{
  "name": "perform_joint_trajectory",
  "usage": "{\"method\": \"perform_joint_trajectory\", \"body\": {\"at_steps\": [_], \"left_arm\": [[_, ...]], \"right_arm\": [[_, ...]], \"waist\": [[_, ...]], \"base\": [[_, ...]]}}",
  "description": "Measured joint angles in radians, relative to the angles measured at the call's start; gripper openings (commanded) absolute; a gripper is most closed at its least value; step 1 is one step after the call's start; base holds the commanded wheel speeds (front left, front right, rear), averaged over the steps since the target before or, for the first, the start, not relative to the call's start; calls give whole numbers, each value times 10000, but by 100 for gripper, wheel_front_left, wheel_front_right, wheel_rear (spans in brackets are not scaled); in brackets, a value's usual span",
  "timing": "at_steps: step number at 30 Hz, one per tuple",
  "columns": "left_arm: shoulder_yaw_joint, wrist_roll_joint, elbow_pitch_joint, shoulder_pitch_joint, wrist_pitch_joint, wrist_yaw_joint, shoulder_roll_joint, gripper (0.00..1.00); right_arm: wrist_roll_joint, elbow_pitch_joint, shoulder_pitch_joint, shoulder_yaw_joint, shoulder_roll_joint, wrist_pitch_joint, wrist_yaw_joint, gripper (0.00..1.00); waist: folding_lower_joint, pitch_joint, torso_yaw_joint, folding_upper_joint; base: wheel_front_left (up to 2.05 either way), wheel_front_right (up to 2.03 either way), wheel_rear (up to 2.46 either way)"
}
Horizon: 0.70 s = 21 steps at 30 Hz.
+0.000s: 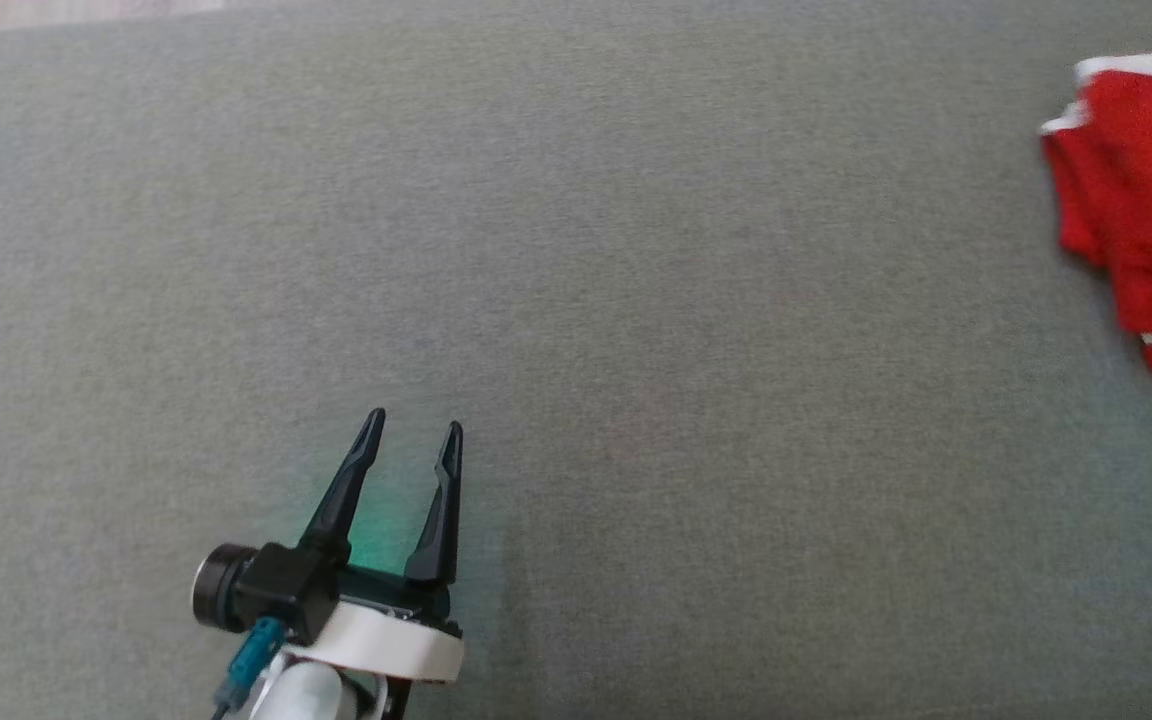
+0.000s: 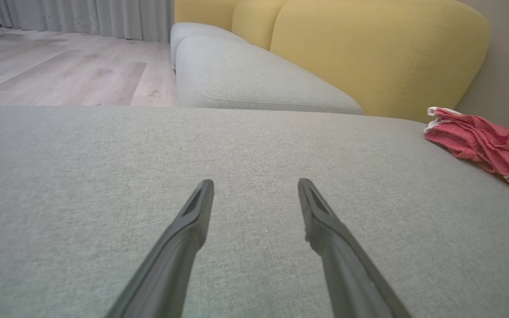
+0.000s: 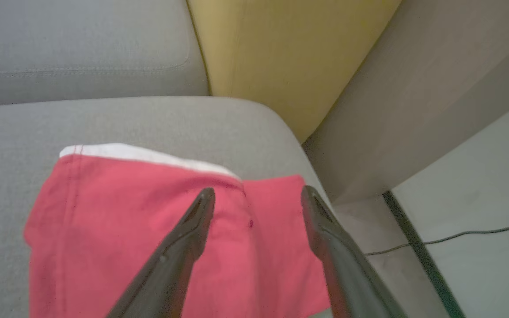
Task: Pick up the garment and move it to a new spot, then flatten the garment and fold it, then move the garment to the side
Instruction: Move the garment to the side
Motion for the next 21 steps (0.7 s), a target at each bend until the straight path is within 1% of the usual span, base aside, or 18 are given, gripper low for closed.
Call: {"method": "perform_joint_trajectory", "body": {"at_steps": [2, 5, 7, 10, 12, 15, 16, 19, 21], "left_arm": [[15, -52, 0, 0, 0, 2, 0, 100], [54, -178, -2, 9, 0, 36, 0, 100], [138, -211, -6, 41, 0, 148, 0, 100], [309, -399, -44, 96, 0, 299, 0, 100], [362, -456, -109, 177, 0, 412, 0, 100], [539, -439, -125, 484, 0, 604, -2, 100], [539, -439, -125, 484, 0, 604, -2, 100], [723, -290, -71, 800, 0, 763, 0, 100], [890, -94, -58, 928, 0, 813, -2, 100]], "right_arm": [[-719, 27, -145, -431, 105, -654, 0, 100], [-1361, -159, -204, -669, 708, -1522, 0, 100], [-1570, -477, -150, -842, 1212, -2098, 0, 100], [-1607, -1352, 257, -928, 1894, -2991, 0, 100], [-1630, -1962, 860, -838, 2280, -3553, 0, 100], [-1705, -2853, 2202, -585, 2819, -4247, 0, 100], [-1705, -2853, 2202, -585, 2819, -4247, 0, 100], [-1804, -3691, 3619, -562, 3549, -4830, 0, 100], [-2109, -4103, 4503, -407, 3925, -5267, 0, 100]], "waist": [[0, -11, 119, 0], [0, -118, 212, 0], [0, -234, 247, 0], [-1, -489, 266, 0], [-1, -699, 255, 0], [-2, -1065, 232, 0], [-2, -1065, 232, 0], [-2, -1427, 213, 0], [-3, -1649, 219, 0]], "base": [[0, 0, 0], [0, 0, 0], [0, 0, 0], [0, 0, 0], [0, 0, 0], [0, 0, 0], [0, 0, 0], [0, 0, 0], [0, 0, 0]]}}
